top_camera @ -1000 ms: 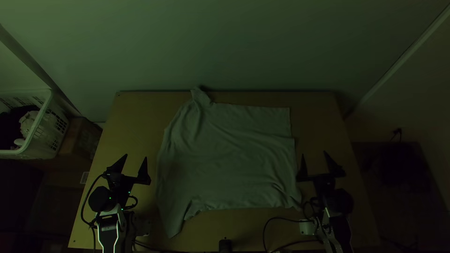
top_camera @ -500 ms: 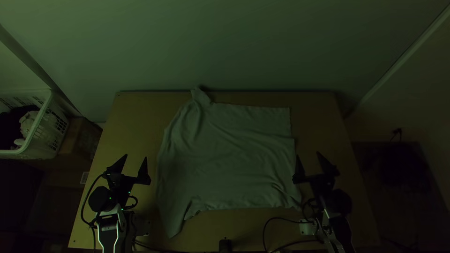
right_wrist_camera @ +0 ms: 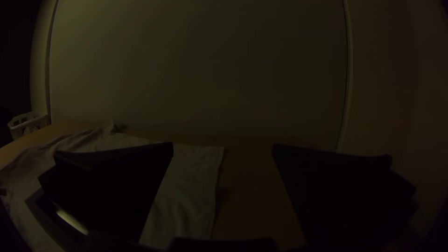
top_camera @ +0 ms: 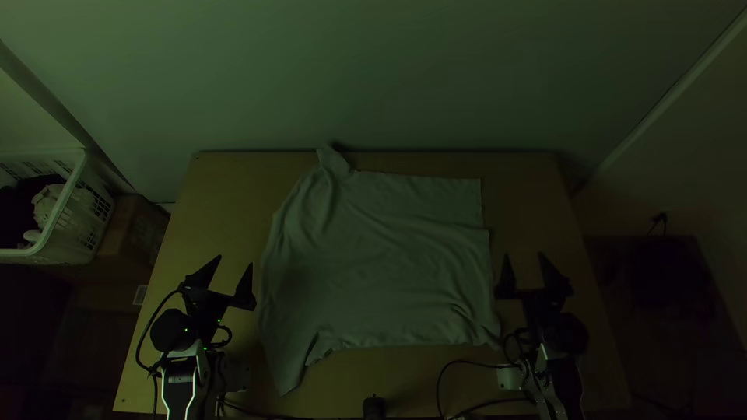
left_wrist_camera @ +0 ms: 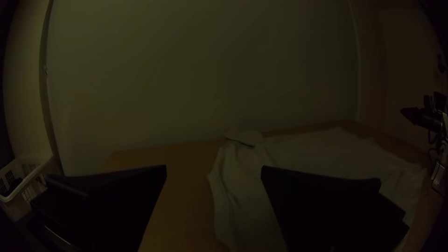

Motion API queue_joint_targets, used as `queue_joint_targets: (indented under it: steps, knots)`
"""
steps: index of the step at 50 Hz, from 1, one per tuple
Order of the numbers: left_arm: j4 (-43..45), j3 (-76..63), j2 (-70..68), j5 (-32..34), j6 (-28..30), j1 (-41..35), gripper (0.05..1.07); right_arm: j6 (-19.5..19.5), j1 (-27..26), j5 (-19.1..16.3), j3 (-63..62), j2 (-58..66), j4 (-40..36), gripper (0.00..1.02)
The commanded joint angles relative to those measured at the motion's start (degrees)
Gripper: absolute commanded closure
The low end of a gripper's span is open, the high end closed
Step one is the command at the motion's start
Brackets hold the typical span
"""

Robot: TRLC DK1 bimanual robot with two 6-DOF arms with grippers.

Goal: Fold the t-shirt

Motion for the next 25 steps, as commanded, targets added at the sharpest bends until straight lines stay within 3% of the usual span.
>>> queue_joint_targets:
  steps: [1,7,11,16,25]
  knots:
    - [-2.40,-2.38,-0.32,0.67,-0.13,-0.72,0.10,1.50,1.15,-0.12,-0.84,-0.01,-1.32,0.05]
    - [-1.00,-2.55,-0.40,0.76,-1.01,-2.31,0.10,-2.10,-0.52,-0.29,-0.75,-0.10,-1.94,0.05]
    - [-0.03,-2.73,-0.40,0.40,2.51,-3.27,0.10,-7.37,0.01,-0.56,-0.75,-0.10,-2.03,0.05]
    - [1.90,-2.99,-0.40,-1.88,5.41,-3.18,0.10,-8.87,-0.08,-0.29,-0.58,-0.01,-1.85,0.05]
    - [2.08,-1.32,0.21,-3.46,9.18,-3.10,0.10,-8.96,0.36,3.31,1.88,3.86,-2.38,0.07]
